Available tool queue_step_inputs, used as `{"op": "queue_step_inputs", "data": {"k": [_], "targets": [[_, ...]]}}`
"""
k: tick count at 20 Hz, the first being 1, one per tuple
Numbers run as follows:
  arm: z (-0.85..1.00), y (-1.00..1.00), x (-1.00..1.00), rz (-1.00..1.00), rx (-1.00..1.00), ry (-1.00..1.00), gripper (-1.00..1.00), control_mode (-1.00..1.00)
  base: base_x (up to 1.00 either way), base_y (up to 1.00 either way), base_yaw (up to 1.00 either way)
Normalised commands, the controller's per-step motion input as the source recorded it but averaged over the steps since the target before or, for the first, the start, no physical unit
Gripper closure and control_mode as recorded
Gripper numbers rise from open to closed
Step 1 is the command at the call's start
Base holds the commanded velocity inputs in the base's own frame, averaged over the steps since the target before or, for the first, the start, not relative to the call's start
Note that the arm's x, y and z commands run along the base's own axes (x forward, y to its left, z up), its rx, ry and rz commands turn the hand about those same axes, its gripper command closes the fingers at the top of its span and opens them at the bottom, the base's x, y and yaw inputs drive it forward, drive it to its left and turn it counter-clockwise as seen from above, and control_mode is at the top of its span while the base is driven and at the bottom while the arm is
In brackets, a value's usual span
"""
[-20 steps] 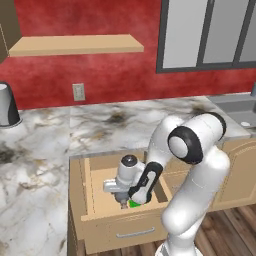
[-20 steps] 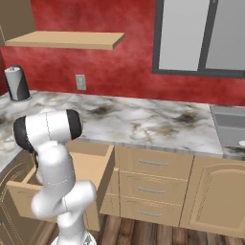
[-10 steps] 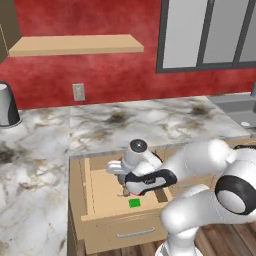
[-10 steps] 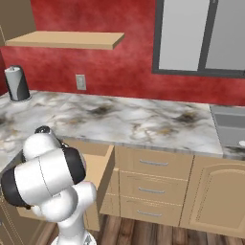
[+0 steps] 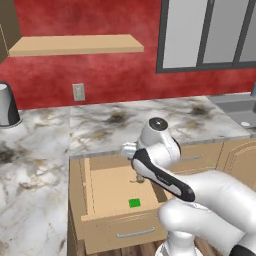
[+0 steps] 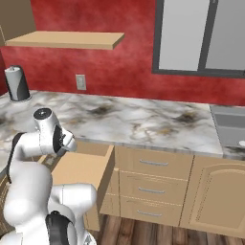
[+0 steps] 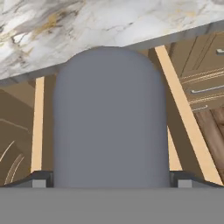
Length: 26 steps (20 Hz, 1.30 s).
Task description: Restock the sink supplies by placing the sponge and soap dispenser on the counter and next to the sink. Make sure the soap dispenser is upright.
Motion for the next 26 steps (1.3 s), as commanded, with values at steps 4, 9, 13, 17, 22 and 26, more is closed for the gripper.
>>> {"op": "queue_step_inputs", "data": {"k": [4, 9, 13, 17, 22, 26], "targets": [[0.49, -0.27, -0.13, -0.06, 0.0, 0.2, 1.0, -1.0, 0.0, 0.0, 0.0], [-0.12, -0.01, 0.03, -0.02, 0.0, 0.18, 1.0, -1.0, 0.0, 0.0, 0.0], [-0.06, 0.0, -0.06, 0.0, 0.0, -0.02, 1.0, 1.0, -0.25, -0.28, -0.17], [0.0, 0.0, 0.0, 0.0, 0.0, 0.0, 1.0, 1.0, -0.4, -0.83, -0.62], [0.0, 0.0, 0.0, 0.0, 0.0, 0.0, 1.0, 1.0, -0.01, -0.96, -0.62], [0.0, 0.0, 0.0, 0.0, 0.0, 0.0, 1.0, 1.0, 0.67, -0.98, -0.22]]}}
